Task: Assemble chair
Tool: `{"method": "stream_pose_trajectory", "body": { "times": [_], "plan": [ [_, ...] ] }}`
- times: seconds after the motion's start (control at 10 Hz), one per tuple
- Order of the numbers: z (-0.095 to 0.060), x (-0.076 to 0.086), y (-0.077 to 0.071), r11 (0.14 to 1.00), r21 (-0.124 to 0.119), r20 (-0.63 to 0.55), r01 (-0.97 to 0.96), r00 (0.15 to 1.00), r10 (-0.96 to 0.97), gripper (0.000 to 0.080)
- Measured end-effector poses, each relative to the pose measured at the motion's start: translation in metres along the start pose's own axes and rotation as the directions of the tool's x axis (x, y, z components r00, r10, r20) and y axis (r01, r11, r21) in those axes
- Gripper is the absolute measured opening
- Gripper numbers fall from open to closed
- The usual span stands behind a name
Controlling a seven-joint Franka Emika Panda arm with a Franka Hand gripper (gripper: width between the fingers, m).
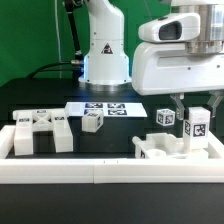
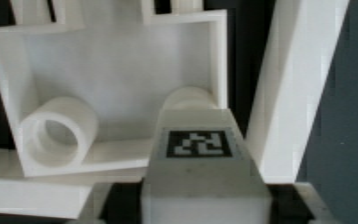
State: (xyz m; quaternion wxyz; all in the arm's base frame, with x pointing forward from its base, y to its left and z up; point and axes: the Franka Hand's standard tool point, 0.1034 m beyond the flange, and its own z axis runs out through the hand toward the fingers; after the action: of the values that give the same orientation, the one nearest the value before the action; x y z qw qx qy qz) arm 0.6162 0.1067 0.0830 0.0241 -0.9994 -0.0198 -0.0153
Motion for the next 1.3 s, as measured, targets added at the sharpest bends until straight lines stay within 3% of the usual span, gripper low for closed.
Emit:
{"method": "stream_pose_trajectory", "body": {
  "times": [0.3,0.6,0.9,1.3],
  "plan": [
    [0.0006,-0.0008,-0.0023,0.969,0.002,0.001,-0.245,0.969,0.245,0.0289],
    [0.0011,0.0004,-0.0033,0.862,0.018,-0.008,-0.506,0.862,0.506,0.0291],
    [0.0011,0.0025,-0.0047,0.691,0.045,-0.003,-0.722,0.691,0.723,0.0291],
    [0.0015,0.0026,-0.0101,0.48,0.052,0.02,-0.876,0.481,0.876,0.0291]
  ]
}}
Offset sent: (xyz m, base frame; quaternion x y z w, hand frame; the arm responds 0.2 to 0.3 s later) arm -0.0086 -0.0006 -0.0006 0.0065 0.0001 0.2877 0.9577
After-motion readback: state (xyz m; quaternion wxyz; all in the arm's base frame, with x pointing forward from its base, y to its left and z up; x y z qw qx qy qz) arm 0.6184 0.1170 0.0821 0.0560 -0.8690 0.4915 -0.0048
